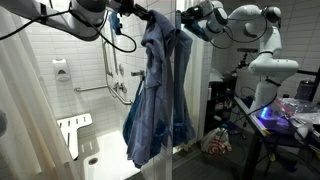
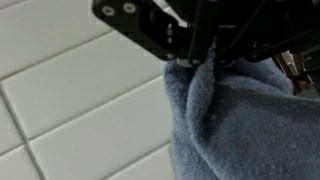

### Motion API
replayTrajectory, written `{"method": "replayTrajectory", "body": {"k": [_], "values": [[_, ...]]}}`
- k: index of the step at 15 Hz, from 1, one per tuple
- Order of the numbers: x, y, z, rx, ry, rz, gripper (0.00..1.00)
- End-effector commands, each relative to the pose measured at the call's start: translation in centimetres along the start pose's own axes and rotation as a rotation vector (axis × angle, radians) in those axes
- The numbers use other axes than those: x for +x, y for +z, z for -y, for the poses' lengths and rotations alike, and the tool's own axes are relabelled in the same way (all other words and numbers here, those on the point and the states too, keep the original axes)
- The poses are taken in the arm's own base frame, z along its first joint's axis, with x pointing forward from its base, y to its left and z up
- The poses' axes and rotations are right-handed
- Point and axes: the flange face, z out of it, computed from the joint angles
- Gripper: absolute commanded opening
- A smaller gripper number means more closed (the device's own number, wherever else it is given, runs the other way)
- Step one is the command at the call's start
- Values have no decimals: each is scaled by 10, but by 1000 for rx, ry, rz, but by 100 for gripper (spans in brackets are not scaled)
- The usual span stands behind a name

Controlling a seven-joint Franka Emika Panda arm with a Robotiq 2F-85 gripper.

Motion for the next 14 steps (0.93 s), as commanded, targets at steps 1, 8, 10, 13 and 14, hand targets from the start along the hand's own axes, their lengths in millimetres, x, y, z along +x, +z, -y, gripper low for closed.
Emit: {"method": "replayTrajectory", "body": {"k": [1,8,10,13,14], "values": [[6,-2,18,15,2,-54,1],[25,12,29,25,29,-63,1],[37,18,27,17,37,-68,1],[56,27,23,7,47,-81,1],[62,30,22,4,50,-85,1]]}}
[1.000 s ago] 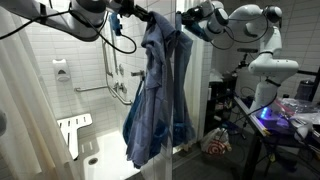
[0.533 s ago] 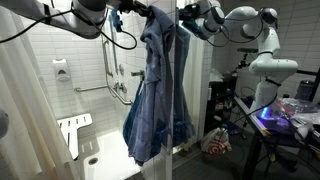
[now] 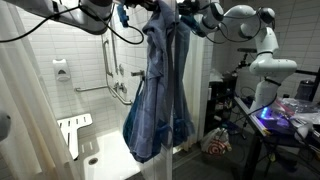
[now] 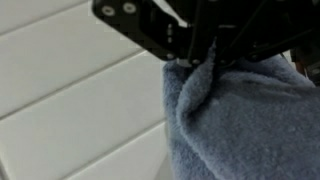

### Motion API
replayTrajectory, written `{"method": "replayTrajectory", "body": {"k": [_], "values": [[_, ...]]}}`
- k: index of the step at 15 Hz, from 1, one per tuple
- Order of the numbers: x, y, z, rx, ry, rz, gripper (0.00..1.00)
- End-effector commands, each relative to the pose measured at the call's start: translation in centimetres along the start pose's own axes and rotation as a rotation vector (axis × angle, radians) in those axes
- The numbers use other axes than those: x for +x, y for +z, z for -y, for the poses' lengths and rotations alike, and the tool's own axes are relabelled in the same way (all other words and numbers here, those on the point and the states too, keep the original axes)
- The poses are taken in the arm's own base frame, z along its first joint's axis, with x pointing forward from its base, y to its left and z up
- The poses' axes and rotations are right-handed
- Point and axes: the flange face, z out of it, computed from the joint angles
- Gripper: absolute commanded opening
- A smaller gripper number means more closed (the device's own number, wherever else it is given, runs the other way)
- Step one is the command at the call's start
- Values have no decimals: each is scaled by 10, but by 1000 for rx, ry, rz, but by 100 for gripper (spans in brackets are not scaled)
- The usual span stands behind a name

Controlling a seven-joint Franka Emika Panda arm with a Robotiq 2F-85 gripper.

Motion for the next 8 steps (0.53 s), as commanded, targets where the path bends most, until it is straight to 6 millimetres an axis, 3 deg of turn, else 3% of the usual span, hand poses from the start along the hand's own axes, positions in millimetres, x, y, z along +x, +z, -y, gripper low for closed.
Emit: {"method": "replayTrajectory", "body": {"k": [1,8], "values": [[32,15,4,7,20,-11,1],[40,15,15,-2,22,9,1]]}}
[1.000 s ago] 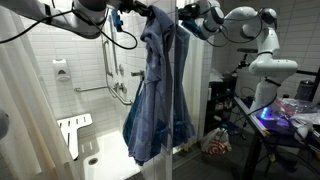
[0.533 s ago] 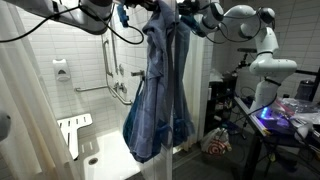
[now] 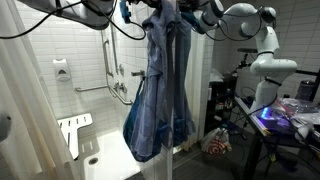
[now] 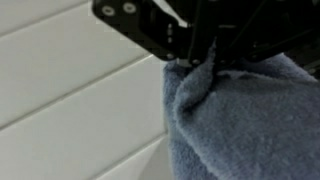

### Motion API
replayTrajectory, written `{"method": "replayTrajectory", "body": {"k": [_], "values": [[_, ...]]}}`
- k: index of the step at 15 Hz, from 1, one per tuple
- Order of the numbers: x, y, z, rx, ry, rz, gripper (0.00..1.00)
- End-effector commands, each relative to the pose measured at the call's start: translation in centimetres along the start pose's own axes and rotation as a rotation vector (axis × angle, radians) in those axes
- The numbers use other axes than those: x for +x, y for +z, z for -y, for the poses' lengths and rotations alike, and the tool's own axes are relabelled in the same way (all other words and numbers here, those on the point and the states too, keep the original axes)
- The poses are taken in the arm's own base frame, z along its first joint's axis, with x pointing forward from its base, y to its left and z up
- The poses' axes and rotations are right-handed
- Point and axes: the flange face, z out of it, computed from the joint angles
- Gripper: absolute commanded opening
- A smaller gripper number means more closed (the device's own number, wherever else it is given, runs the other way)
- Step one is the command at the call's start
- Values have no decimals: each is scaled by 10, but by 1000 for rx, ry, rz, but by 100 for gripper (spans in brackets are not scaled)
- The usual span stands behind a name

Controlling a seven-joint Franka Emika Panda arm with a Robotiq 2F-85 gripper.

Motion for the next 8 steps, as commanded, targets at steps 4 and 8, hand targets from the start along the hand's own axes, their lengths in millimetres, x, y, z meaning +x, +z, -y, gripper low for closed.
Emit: {"method": "replayTrajectory", "body": {"k": [4,8], "values": [[41,-9,28,17,18,-21,1],[83,-39,47,64,47,-80,1]]}}
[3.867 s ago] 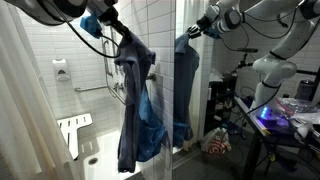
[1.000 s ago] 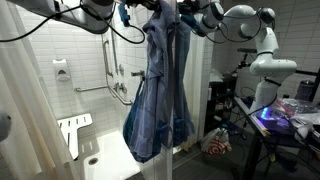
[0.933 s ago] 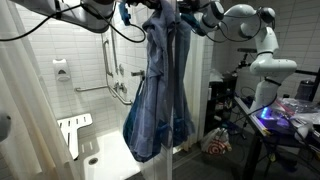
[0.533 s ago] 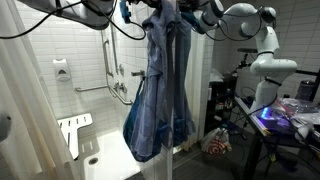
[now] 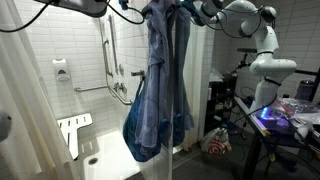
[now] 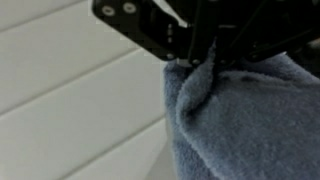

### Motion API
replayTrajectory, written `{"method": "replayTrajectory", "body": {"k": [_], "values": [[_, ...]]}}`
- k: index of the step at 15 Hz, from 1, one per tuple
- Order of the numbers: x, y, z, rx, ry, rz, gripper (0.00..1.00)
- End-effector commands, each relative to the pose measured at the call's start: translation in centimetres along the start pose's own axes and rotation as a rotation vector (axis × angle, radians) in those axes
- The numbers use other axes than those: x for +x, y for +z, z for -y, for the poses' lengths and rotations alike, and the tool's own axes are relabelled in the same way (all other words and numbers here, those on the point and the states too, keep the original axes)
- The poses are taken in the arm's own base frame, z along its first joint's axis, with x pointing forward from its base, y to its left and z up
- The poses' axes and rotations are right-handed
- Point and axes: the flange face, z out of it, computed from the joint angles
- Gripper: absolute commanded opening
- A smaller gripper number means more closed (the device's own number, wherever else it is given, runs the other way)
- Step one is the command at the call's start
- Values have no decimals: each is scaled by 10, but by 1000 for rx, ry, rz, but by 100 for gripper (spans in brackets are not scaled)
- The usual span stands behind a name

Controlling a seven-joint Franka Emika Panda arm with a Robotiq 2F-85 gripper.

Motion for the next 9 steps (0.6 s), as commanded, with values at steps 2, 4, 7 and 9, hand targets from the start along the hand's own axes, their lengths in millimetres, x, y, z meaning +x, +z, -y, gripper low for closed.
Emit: {"method": "replayTrajectory", "body": {"k": [2,4,7,9], "values": [[70,-31,21,69,54,-76,1],[97,-46,24,91,81,-112,1],[131,-66,24,118,115,-163,1],[148,-75,22,131,133,-188,1]]}}
